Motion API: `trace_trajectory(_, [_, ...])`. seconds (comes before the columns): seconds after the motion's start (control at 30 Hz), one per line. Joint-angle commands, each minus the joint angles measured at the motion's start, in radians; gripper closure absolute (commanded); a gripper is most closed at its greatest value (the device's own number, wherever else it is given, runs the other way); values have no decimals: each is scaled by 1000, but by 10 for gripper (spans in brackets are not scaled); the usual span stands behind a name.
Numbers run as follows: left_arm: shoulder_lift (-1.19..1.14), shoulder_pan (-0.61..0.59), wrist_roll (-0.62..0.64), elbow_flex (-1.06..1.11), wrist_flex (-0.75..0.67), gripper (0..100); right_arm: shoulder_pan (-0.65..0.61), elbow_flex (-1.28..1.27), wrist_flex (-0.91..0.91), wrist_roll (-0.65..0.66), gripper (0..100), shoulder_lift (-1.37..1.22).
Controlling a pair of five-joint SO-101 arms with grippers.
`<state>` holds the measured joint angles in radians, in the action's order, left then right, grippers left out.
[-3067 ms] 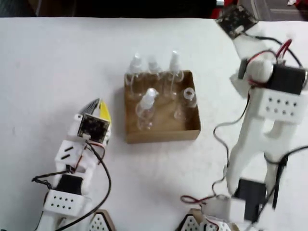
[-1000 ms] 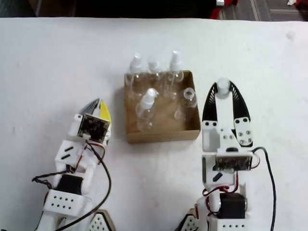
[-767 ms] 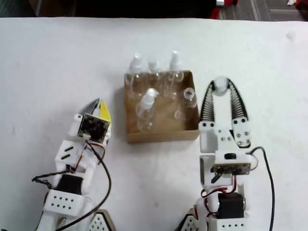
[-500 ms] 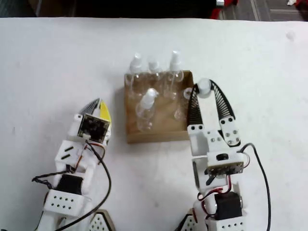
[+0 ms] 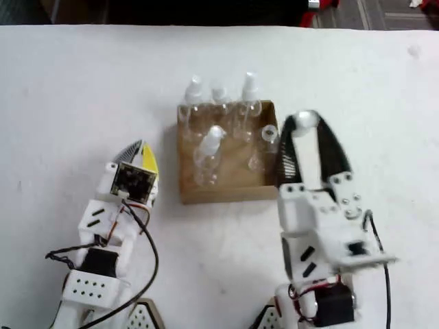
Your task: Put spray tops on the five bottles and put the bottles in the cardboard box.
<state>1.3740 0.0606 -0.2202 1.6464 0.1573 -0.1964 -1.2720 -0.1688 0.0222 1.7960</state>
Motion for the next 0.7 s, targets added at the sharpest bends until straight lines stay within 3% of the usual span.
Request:
trace_trajectory(0.0, [19,2,-9,-21,-6,976,45,114,-42,-140,984,-56])
trace_trajectory(0.2, [19,2,-9,-20,-6,976,54,334,-205,-173,984,-305])
trace_trajectory(0.4, [19,2,-9,-20,-6,976,54,548,-378,-287,984,-522])
trace_trajectory(0.67, [19,2,-9,-23,-6,976,56,640,-415,-304,984,-668])
